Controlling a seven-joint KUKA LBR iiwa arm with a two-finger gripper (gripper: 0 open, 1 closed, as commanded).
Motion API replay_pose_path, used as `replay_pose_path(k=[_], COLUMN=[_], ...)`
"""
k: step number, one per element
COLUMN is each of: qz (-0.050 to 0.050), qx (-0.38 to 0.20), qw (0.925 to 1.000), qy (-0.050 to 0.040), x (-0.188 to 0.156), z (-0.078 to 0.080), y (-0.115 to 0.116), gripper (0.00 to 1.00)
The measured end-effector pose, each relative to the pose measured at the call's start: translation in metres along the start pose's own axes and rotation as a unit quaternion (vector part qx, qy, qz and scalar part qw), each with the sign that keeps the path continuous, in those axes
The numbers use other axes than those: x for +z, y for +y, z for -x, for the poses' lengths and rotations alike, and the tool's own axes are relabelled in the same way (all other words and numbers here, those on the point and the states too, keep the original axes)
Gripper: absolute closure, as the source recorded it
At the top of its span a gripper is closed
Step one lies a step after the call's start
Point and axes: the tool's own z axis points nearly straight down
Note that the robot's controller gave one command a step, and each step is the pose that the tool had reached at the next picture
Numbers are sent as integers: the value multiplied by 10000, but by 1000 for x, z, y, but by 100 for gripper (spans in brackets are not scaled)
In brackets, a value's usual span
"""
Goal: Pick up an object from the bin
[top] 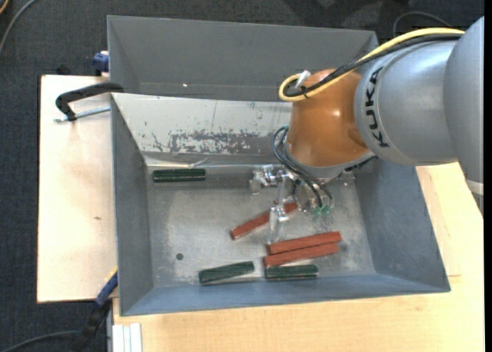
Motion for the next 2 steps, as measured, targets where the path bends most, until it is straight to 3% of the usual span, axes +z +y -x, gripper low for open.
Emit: replay_pose_path(k=[1,2], qz=[-3,-2], qx=[-31,-40], qw=[10000,10000], qy=[-35,-38], x=[23,22], z=[-30,-29], y=[-18,-17], gripper=[0,100])
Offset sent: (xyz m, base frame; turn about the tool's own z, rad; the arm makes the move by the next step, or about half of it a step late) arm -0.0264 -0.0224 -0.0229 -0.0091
